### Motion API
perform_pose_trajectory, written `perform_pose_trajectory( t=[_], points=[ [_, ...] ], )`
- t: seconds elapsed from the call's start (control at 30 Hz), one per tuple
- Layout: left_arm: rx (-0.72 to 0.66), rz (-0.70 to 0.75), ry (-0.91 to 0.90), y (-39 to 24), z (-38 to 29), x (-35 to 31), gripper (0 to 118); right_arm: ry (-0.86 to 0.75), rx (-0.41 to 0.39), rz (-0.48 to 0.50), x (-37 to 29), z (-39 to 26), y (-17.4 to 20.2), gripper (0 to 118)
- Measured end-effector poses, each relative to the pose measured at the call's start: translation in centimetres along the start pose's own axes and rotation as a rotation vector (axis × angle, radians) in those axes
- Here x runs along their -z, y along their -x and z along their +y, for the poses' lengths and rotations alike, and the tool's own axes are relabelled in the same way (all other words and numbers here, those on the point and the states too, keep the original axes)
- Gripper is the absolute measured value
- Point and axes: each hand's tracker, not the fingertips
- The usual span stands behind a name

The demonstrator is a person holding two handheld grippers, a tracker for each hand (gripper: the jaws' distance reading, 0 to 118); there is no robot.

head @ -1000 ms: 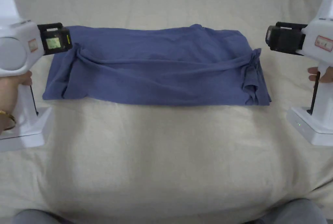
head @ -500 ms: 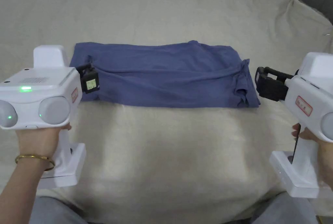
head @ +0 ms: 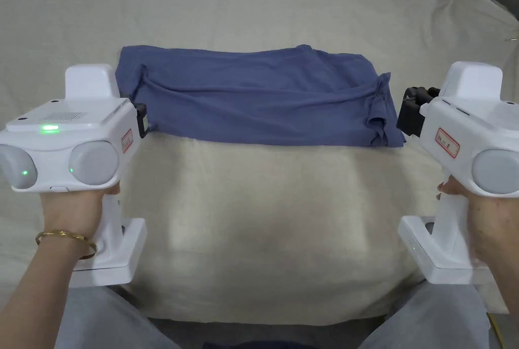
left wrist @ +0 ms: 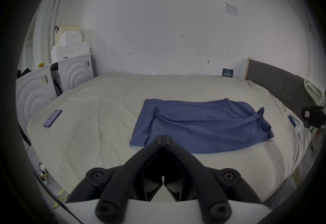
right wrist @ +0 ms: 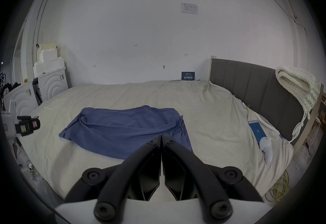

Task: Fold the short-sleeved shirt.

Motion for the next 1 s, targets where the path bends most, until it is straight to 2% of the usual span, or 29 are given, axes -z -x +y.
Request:
perform_pose_trajectory(
  t=[0.43,0.57,0.73,0.77,0.8,0.83,0.87,0.9,0.93,1.0],
  points=[
    [-0.046,0.000,0.042,1.6,1.1,2.3,0,0.013,-0.001,0.009,1.6,0.4,0.3,1],
    [-0.044,0.005,0.098,2.6,2.5,5.4,0,0.018,0.011,0.017,2.6,0.9,0.1,1],
    [-0.085,0.055,0.259,4.3,4.5,11.3,3,0.036,0.017,0.023,4.2,1.3,-0.2,1],
    [-0.098,0.062,0.291,4.4,4.8,11.9,14,0.039,0.019,0.025,4.6,1.4,-0.3,1],
    [-0.111,0.066,0.320,4.8,5.1,12.8,30,0.043,0.021,0.026,4.9,1.4,-0.4,1],
    [-0.131,0.056,0.346,5.3,5.4,13.9,55,0.049,0.031,0.027,5.3,1.4,-0.6,1],
    [-0.156,0.049,0.374,5.6,5.7,14.9,88,0.058,0.045,0.033,5.7,1.4,-0.7,1],
    [-0.168,0.052,0.415,5.9,5.9,15.9,104,0.070,0.058,0.038,6.3,1.4,-0.9,1],
    [-0.172,0.061,0.442,6.0,6.0,16.8,109,0.075,0.063,0.035,6.8,1.4,-1.0,1],
    [-0.167,0.077,0.488,6.3,6.2,18.4,108,0.084,0.055,0.027,7.5,1.4,-1.1,1]
  ],
)
